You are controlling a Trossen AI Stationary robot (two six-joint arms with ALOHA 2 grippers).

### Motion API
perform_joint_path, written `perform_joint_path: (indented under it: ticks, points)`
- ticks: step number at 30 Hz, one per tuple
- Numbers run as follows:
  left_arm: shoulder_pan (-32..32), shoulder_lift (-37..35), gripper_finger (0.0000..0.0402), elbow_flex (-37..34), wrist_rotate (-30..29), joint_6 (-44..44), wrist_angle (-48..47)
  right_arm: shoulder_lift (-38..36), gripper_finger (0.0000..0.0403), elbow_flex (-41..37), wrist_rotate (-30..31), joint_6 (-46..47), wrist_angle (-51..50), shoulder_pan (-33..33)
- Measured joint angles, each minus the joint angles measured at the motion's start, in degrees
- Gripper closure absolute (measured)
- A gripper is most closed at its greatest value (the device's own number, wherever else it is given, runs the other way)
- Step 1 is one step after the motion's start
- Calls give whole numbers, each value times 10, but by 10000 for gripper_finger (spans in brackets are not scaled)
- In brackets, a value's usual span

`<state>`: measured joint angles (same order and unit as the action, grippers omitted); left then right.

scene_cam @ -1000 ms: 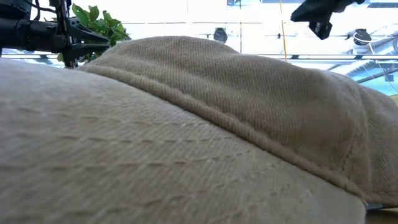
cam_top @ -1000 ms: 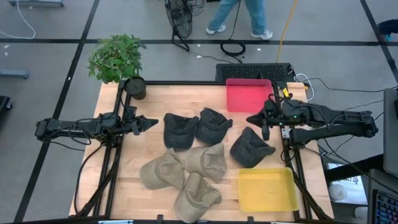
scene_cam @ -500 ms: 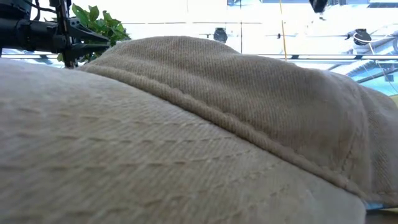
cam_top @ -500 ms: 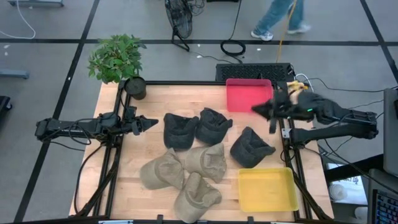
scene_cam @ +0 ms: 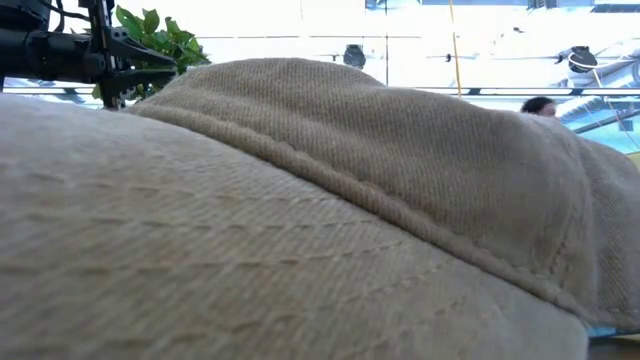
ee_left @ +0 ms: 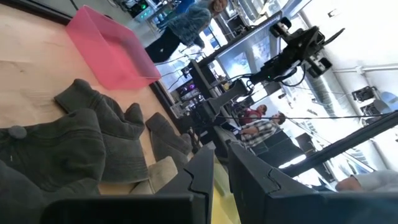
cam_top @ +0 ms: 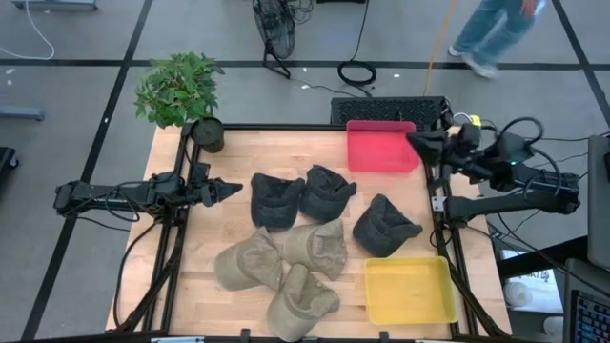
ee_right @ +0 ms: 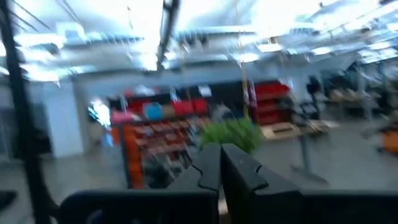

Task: Pick & Place hat
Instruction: Put the right black cap into the red bin

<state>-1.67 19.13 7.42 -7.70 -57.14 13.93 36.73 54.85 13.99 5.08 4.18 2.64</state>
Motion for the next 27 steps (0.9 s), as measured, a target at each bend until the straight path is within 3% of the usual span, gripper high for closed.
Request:
perform_joint_path:
  ticks: [6, 11, 13, 18, 23, 27]
  points:
    - [0, 0, 350, 0, 0, 0, 0, 46, 339, 28, 69, 2, -126, 0]
    - [0, 0, 350, 0, 0, -2, 0, 101, 262, 86, 172, 21, -320, -1]
    - [0, 0, 350, 0, 0, -3, 0, 119, 234, 104, 182, 46, -398, -1]
    - [0, 0, 350, 0, 0, -6, 0, 147, 202, 119, 82, 159, -555, -1]
    - [0, 0, 350, 0, -1, 0, 0, 164, 215, 119, -60, 272, -701, -1]
    - [0, 0, 350, 0, -3, 12, 0, 164, 232, 119, -112, 315, -745, -1]
